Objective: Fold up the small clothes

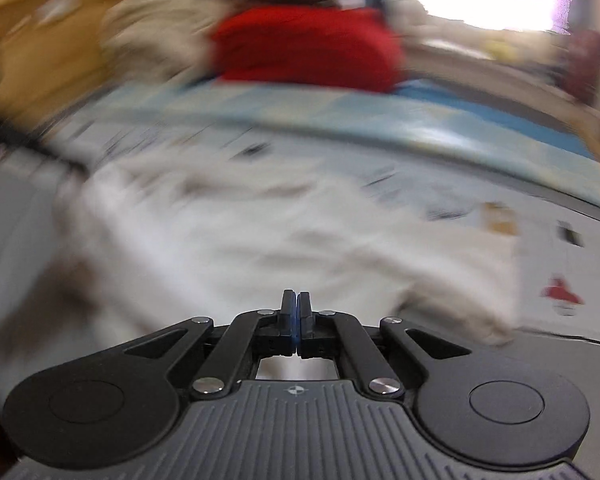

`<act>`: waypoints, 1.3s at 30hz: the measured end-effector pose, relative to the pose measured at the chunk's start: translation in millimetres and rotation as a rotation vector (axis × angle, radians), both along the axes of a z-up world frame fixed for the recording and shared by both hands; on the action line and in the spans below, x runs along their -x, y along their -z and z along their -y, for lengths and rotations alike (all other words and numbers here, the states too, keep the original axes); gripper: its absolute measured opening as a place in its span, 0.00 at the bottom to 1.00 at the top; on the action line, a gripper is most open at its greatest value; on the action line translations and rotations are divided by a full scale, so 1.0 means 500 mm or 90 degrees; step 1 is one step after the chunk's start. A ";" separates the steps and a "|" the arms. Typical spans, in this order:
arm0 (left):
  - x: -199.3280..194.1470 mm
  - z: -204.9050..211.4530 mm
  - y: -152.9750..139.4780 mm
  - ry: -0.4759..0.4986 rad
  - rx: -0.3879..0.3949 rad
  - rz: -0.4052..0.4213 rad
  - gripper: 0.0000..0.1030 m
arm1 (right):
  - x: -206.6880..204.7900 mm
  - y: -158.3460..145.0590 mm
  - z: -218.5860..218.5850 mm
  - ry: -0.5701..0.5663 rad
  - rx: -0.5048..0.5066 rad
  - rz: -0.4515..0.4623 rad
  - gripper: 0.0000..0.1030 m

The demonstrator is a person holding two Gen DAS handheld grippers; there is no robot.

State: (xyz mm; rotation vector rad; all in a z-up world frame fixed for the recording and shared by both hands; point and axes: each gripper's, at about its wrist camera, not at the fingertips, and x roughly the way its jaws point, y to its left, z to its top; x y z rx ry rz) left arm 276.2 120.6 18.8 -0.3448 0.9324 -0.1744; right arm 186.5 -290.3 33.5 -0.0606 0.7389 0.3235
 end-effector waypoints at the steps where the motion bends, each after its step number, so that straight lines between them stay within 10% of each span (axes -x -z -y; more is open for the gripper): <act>1: -0.016 -0.001 0.007 -0.019 -0.006 -0.007 0.04 | -0.023 0.006 0.017 0.046 -0.003 -0.003 0.00; 5: -0.039 -0.022 0.026 -0.037 0.034 -0.045 0.23 | -0.075 0.010 0.051 0.107 -0.089 -0.047 0.04; 9: -0.029 -0.044 0.018 -0.029 0.073 -0.054 0.24 | -0.052 -0.004 0.019 -0.057 -0.162 -0.078 0.27; 11: -0.025 -0.045 0.023 -0.021 0.060 -0.064 0.24 | -0.028 0.000 -0.021 -0.176 -0.134 -0.106 0.62; 17: -0.016 -0.024 0.032 -0.010 0.047 -0.062 0.23 | 0.071 0.059 -0.123 -0.357 0.067 -0.133 0.58; 18: -0.017 -0.021 0.030 -0.014 0.052 -0.055 0.23 | 0.073 0.068 -0.129 -0.350 0.098 -0.138 0.53; 20: -0.021 -0.021 0.023 -0.037 0.055 -0.036 0.23 | 0.058 0.078 -0.120 -0.308 0.116 -0.159 0.11; 22: -0.024 -0.031 0.011 -0.082 0.057 -0.006 0.23 | 0.031 0.061 -0.087 -0.233 0.072 -0.140 0.03; 29: -0.019 -0.028 -0.004 -0.090 0.088 0.020 0.23 | -0.060 0.022 0.087 0.201 -0.127 -0.081 0.03; 39: -0.031 0.115 0.109 0.108 -0.009 -0.142 0.24 | -0.071 0.037 0.090 0.201 -0.141 -0.126 0.07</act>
